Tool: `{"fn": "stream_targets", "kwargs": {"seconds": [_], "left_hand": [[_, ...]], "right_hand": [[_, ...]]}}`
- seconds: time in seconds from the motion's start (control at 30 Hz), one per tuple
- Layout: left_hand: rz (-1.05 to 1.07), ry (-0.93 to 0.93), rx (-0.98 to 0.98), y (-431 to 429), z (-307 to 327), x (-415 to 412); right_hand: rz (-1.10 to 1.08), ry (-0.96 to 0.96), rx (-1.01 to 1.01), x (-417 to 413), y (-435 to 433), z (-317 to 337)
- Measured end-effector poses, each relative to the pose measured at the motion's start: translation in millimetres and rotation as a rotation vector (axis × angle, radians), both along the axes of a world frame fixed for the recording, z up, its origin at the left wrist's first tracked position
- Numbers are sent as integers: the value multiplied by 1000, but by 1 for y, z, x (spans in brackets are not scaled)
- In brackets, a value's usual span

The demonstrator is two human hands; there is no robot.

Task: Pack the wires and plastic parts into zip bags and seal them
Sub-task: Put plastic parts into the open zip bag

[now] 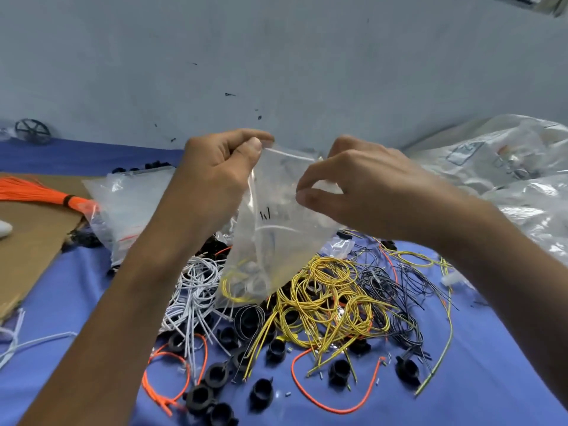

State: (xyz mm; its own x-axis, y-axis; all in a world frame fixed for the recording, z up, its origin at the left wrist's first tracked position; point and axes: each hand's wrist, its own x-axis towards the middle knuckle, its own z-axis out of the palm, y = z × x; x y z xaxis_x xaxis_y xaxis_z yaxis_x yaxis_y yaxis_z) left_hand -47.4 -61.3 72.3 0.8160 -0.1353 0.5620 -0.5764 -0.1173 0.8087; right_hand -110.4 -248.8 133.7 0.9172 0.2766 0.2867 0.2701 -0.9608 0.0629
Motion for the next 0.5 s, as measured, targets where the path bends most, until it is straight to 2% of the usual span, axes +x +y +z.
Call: {"fn": "stream_targets", "kwargs": {"seconds": [0.1,0.2,0.27,0.33,0.37,0.4,0.5], "left_hand": [[12,-33,-66,6,6,2],[95,-47,-162,16,11,6],[127,-18,-128,18,9,9],[110,-2,-127,16,7,9],[93,-5,-142,15,7,8],[80,-8,-147,13,8,7],[70,-7,-100,8,9,5]], "right_hand": [[22,-33,45,6,4,13],[124,-57,305,6,7,24],[213,-83,491,2,6,19],[254,-216,638,-8,-1,5],[263,-250,650,-16,-8,-5],[274,-202,597,-27,-15,-19],[253,279,155,-61,-34,-76]]}}
